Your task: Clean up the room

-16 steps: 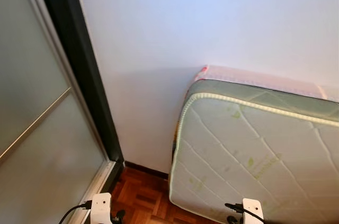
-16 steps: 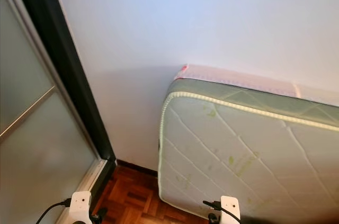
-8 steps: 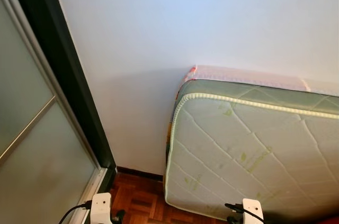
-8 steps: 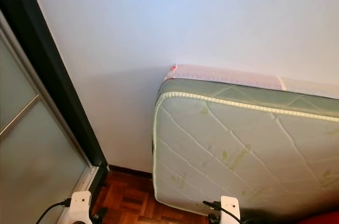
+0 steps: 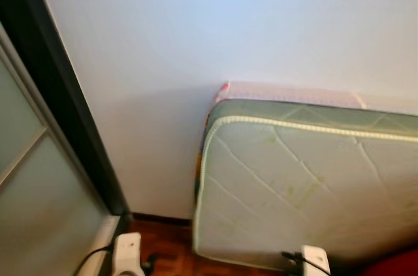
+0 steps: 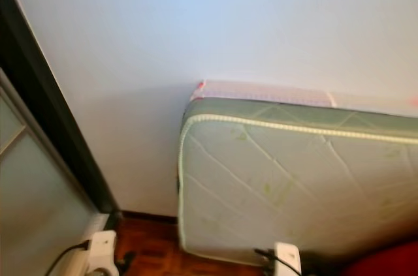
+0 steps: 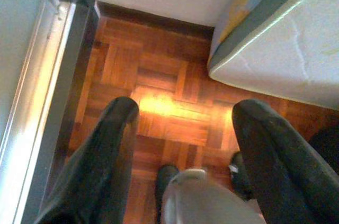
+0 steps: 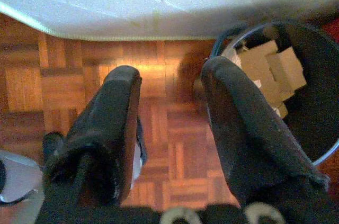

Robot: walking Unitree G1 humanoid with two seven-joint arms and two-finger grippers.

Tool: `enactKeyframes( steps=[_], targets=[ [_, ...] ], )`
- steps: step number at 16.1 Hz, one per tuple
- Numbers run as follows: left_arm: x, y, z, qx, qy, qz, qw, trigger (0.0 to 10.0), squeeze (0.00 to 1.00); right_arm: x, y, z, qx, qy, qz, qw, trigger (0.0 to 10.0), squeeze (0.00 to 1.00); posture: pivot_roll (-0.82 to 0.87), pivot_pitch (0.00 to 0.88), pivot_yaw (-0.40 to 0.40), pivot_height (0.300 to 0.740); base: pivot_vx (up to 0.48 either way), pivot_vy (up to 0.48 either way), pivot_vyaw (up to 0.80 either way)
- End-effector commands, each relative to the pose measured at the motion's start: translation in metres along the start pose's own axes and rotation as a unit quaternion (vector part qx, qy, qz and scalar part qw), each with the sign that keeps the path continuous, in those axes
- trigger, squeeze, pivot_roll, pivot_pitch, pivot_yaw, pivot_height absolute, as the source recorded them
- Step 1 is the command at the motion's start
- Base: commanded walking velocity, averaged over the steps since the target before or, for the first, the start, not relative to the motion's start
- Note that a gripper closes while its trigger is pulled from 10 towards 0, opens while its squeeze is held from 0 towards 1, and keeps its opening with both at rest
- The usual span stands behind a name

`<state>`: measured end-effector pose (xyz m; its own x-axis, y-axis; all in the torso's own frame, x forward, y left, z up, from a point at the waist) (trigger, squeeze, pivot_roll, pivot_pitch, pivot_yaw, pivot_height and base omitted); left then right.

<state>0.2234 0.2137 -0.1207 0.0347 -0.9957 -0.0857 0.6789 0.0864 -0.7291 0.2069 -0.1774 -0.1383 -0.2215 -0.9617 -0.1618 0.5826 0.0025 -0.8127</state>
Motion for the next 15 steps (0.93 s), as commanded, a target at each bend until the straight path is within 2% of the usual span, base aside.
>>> enactKeyframes(
  steps=[1,9,15],
  targets=[
    [-0.0038,0.0017,-0.0087,-0.05,-0.028,-0.001,0.998,10.0,0.0,0.0265,-0.0023,0.0191,-0.035,-0.002,0.032,0.999,10.0,0.0,0.14,0.0,-0.136,0.74,0.0,0.0,-0.71],
    [-0.0032,0.0019,-0.008,-0.05,-0.028,-0.004,0.998,10.0,0.0,0.0256,-0.0022,0.0192,-0.034,-0.002,0.033,0.999,10.0,0.0,0.14,0.0,-0.13,0.74,0.0,0.0,-0.71],
    [-0.004,0.0017,-0.008,-0.05,-0.009,-0.009,0.999,10.0,0.0,0.0255,-0.0022,0.0181,-0.034,0.002,0.031,0.999,10.0,0.0,0.14,0.0,-0.124,0.74,0.0,0.0,-0.7]
  ],
)
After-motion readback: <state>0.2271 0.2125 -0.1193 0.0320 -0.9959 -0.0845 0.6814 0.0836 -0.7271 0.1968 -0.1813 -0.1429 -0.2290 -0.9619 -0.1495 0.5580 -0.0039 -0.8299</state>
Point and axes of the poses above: a point about 5 cm out from each wrist's last joint towards the gripper, its own y axis pointing out of the wrist towards the gripper, its own z axis along the axis of the wrist's last joint, x = y × z, the point moved 6 cm from there along y, pointing out of the wrist towards the gripper, and after that the axes turned 7 degrees about y, right-handed, at the moved point
